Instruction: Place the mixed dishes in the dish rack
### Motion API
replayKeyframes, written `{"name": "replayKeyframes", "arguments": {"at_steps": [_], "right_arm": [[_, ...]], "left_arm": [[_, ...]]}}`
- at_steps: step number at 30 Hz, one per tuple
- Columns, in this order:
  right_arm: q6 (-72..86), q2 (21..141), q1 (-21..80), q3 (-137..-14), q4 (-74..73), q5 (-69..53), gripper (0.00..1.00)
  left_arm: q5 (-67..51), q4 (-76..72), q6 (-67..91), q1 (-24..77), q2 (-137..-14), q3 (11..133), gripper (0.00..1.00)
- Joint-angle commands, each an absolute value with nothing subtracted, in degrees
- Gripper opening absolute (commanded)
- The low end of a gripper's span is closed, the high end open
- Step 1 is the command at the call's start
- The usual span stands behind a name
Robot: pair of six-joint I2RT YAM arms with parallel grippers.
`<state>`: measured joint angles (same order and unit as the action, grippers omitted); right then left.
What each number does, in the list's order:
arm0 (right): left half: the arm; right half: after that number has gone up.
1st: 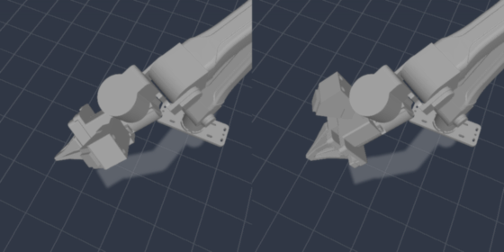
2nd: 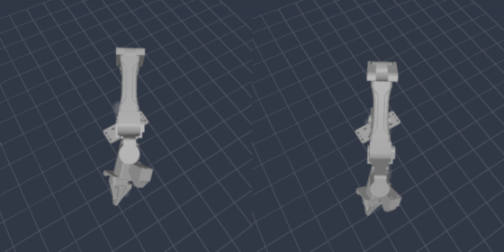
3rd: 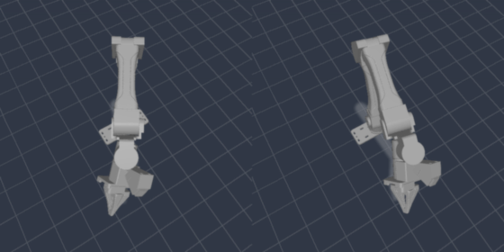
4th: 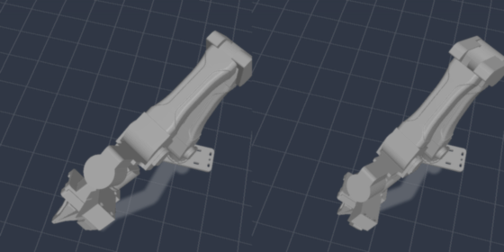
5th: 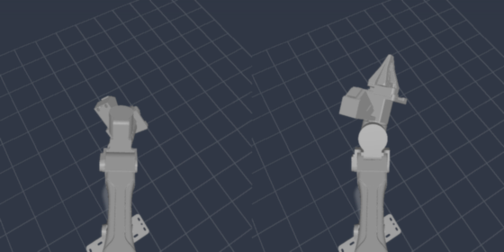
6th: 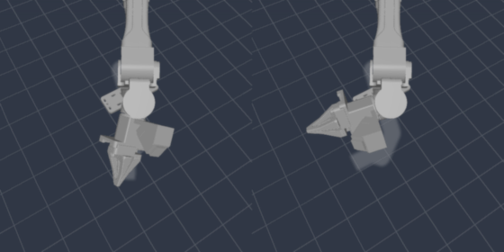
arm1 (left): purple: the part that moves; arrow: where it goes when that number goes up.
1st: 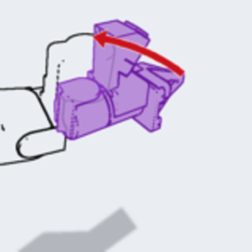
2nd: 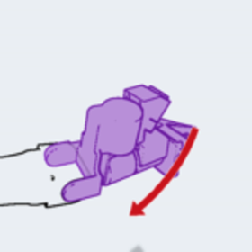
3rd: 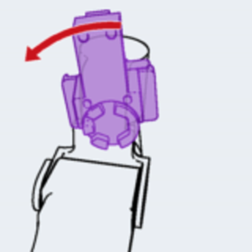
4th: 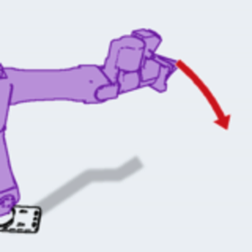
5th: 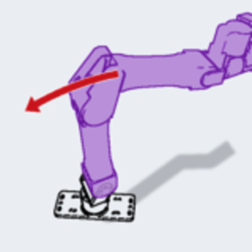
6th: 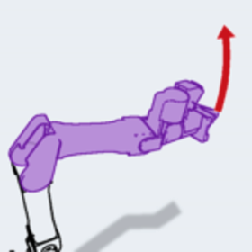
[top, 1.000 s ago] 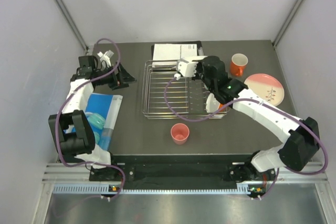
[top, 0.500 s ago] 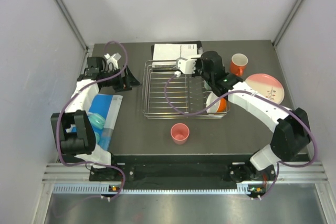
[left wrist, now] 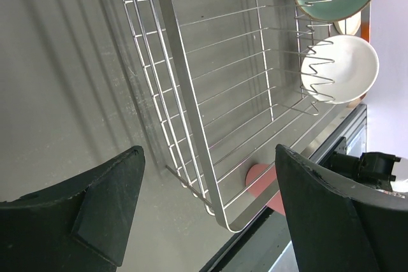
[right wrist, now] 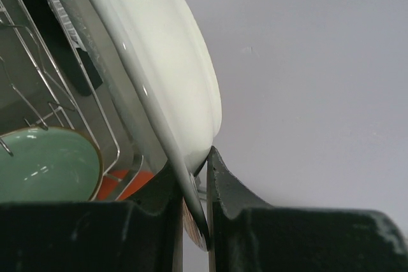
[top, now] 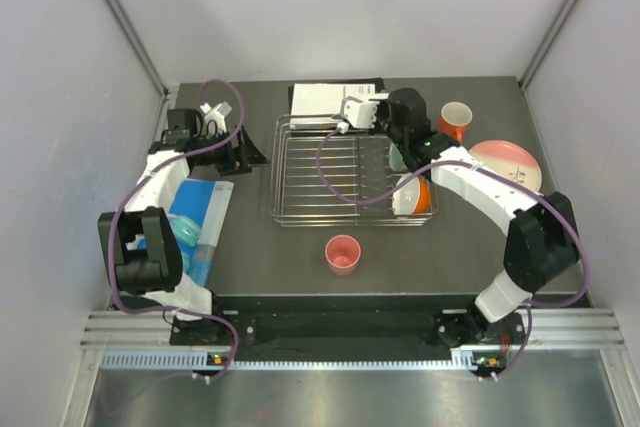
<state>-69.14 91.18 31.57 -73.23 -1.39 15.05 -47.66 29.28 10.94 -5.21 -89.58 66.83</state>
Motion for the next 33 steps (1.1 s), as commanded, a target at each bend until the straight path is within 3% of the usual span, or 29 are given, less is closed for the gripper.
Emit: {"name": "replayKeyframes", "arguments": {"at_steps": [1, 25, 33], "right_arm": [[-67.2, 91.1, 30.7, -78.0, 9.9, 13.1, 0.00], [-60.1, 91.8, 27.9, -67.6, 14.1, 12.3, 0.00], [-57.9, 85.1, 28.5, -60.3, 17.8, 12.0, 0.00]], "left_arm": [[-48.5, 28.8, 10.0, -5.4, -89.7, 67.7, 0.87], [-49.0, 28.9, 9.6, -6.2, -90.4, 67.7, 0.86], [-49.1, 28.4, 9.7, -6.3, -90.4, 67.0, 0.85]]}}
